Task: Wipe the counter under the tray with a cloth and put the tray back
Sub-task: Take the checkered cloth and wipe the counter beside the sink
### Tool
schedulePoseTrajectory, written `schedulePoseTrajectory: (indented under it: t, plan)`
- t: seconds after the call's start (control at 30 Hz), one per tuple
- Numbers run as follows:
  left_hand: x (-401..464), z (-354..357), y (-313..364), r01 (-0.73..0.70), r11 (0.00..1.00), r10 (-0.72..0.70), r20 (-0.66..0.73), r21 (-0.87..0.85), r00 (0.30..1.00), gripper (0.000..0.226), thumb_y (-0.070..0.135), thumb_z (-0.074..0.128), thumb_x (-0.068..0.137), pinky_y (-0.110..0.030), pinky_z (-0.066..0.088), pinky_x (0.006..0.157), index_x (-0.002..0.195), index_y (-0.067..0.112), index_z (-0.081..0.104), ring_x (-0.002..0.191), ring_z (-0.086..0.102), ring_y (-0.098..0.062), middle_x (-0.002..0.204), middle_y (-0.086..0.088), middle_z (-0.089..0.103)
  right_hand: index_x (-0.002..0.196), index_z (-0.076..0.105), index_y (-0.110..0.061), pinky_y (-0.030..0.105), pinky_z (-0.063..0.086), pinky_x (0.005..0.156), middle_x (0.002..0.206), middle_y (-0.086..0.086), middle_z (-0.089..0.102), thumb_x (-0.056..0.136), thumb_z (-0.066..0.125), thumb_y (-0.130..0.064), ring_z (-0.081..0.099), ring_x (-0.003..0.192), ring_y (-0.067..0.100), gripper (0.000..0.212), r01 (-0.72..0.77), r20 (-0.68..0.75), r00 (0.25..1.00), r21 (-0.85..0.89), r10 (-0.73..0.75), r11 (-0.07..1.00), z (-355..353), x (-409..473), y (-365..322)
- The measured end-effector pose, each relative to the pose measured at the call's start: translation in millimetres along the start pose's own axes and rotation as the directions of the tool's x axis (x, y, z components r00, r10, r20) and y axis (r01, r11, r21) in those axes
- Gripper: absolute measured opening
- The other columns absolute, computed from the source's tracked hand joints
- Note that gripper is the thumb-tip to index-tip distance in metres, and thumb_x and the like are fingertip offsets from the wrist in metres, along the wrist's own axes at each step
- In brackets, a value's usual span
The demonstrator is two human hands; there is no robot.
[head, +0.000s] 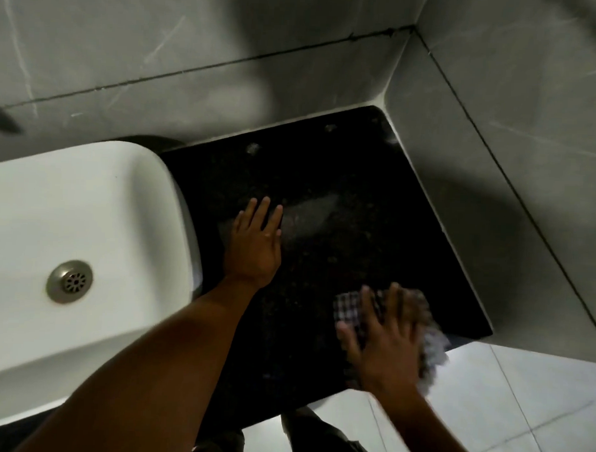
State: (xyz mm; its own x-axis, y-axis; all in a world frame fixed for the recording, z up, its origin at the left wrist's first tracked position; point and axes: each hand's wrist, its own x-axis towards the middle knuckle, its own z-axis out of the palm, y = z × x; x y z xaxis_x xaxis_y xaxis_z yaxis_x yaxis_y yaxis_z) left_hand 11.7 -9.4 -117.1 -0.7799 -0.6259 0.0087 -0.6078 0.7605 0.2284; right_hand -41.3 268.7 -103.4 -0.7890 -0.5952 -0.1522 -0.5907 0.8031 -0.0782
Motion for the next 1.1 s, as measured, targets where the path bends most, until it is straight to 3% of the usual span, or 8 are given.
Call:
schedulePoseTrajectory:
  t: [0.13, 0.33, 0.47, 0.63, 0.73, 0.83, 1.0, 1.1]
  plan:
    - [-6, -2, 4, 0.017, 1.000, -0.018, 0.014, 0.004, 1.000, 0.052, 0.033, 0.033, 0.097, -0.044, 0.022, 0.121, 0.147, 0.023, 0.043, 0.149, 0.026, -0.027, 0.157, -0.005, 0.036, 0.152, 0.032, -0.026, 0.063, 0.017, 0.116, 0.157, 0.024, 0.029, 0.090, 0.021, -0.070, 0.023, 0.145, 0.046, 0.077, -0.169, -0.036, 0.985, -0.009, 0.169, 0.986, -13, 85, 24]
    - [-12, -2, 6, 0.019, 1.000, -0.018, 0.018, -0.021, 1.000, 0.053, 0.033, 0.037, 0.097, -0.044, 0.022, 0.121, 0.147, 0.017, 0.043, 0.149, 0.024, -0.026, 0.157, -0.005, 0.035, 0.151, 0.035, -0.020, 0.058, 0.014, 0.120, 0.157, 0.026, 0.028, 0.090, 0.042, -0.062, 0.022, 0.147, 0.042, 0.075, 0.057, -0.155, 0.987, 0.108, -0.040, 0.993, -15, 190, -81]
    - [-5, -5, 4, 0.031, 1.000, -0.031, 0.049, -0.004, 0.998, 0.053, 0.034, 0.036, 0.096, -0.044, 0.024, 0.119, 0.146, 0.017, 0.045, 0.149, 0.025, -0.026, 0.158, -0.004, 0.034, 0.143, 0.048, -0.031, 0.051, 0.017, 0.121, 0.155, 0.021, 0.035, 0.091, 0.039, -0.061, 0.025, 0.146, 0.038, 0.061, 0.112, -0.124, 0.987, 0.094, -0.100, 0.989, -16, 167, -55]
    - [-5, -5, 11, 0.097, 0.995, -0.097, 0.029, 0.003, 0.995, 0.057, 0.034, 0.041, 0.091, -0.041, 0.025, 0.114, 0.140, 0.009, 0.053, 0.143, 0.038, -0.026, 0.151, -0.006, 0.045, 0.142, 0.051, -0.026, 0.056, 0.020, 0.119, 0.152, 0.027, 0.037, 0.093, 0.037, -0.056, 0.030, 0.143, 0.044, 0.059, -0.037, -0.188, 0.980, 0.133, 0.061, 0.991, -34, 301, -76]
    - [-3, -3, 11, 0.113, 0.993, -0.112, 0.027, -0.020, 0.993, 0.058, 0.036, 0.041, 0.091, -0.038, 0.023, 0.115, 0.139, 0.007, 0.054, 0.142, 0.040, -0.023, 0.150, -0.007, 0.046, 0.136, 0.058, -0.027, 0.055, 0.025, 0.118, 0.149, 0.025, 0.044, 0.091, 0.041, -0.055, 0.035, 0.141, 0.042, 0.056, 0.279, -0.216, 0.945, 0.132, -0.247, 0.951, -24, 320, -140]
    - [-4, -1, 7, 0.123, 0.990, -0.121, 0.021, -0.069, 0.992, 0.058, 0.038, 0.042, 0.092, -0.037, 0.023, 0.116, 0.140, 0.008, 0.053, 0.143, 0.037, -0.021, 0.151, -0.006, 0.045, 0.134, 0.060, -0.031, 0.048, 0.028, 0.117, 0.148, 0.015, 0.048, 0.092, 0.045, -0.056, 0.039, 0.142, 0.034, 0.051, 0.650, -0.161, 0.756, 0.077, -0.634, 0.756, -13, 278, -153]
    - [-4, -3, 9, 0.123, 0.986, -0.124, -0.010, -0.113, 0.992, 0.060, 0.037, 0.051, 0.085, -0.039, 0.024, 0.115, 0.137, 0.006, 0.056, 0.142, 0.039, -0.023, 0.149, -0.007, 0.047, 0.132, 0.061, -0.029, 0.043, 0.022, 0.116, 0.143, 0.014, 0.054, 0.092, 0.043, -0.054, 0.043, 0.138, 0.034, 0.051, 0.347, -0.196, 0.920, 0.009, -0.338, 0.938, -35, 305, -97]
    - [-3, -4, 8, 0.125, 0.984, -0.127, -0.012, -0.124, 0.992, 0.061, 0.036, 0.051, 0.085, -0.040, 0.025, 0.115, 0.138, 0.007, 0.055, 0.143, 0.038, -0.023, 0.150, -0.007, 0.047, 0.125, 0.068, -0.020, 0.046, 0.038, 0.111, 0.132, 0.013, 0.063, 0.094, 0.050, -0.044, 0.054, 0.128, 0.034, 0.043, 0.682, -0.189, 0.728, 0.103, -0.659, 0.724, -34, 319, -154]
